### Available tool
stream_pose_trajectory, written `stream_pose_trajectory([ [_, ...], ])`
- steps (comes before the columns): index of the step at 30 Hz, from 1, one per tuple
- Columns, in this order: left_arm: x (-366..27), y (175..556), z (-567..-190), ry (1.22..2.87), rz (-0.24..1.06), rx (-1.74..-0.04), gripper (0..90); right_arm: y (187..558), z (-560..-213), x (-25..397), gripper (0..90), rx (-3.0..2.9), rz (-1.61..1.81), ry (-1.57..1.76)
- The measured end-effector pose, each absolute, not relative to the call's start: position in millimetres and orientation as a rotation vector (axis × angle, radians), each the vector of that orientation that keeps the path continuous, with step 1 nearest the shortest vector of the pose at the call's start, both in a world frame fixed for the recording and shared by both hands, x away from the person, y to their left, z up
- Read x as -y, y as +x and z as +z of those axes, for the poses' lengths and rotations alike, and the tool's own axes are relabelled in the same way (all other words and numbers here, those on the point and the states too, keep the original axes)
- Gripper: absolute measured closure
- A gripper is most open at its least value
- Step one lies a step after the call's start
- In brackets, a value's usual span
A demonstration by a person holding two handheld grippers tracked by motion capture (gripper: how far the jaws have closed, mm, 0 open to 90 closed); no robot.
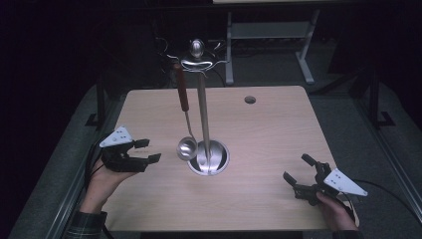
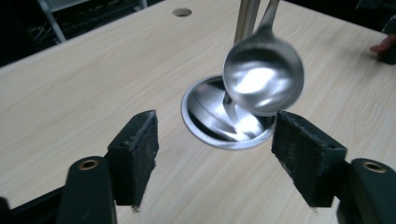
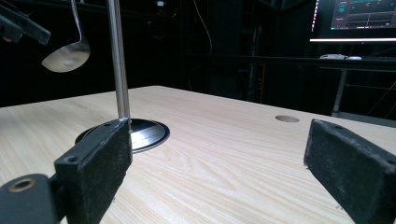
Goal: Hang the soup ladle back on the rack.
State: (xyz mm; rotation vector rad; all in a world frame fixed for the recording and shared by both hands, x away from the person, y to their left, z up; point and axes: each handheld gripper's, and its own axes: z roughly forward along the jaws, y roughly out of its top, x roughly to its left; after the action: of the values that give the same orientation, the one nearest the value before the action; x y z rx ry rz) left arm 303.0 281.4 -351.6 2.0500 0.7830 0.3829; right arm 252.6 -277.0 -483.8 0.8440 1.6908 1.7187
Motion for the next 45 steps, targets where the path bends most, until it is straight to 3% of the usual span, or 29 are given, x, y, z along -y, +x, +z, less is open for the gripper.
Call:
stream_pose_trajectory([
  [18,-299,290,-404,2.139,0.377,-0.874,24.9,253,-484,277,7.2,-1.691,1.717,0.846],
  [32,-306,280,-429,2.175,0.381,-0.931,15.8,252,-484,277,7.2,-1.691,1.715,0.849],
  [45,-307,273,-449,2.172,0.407,-0.978,13.4,252,-484,277,7.2,-1.69,1.715,0.85],
])
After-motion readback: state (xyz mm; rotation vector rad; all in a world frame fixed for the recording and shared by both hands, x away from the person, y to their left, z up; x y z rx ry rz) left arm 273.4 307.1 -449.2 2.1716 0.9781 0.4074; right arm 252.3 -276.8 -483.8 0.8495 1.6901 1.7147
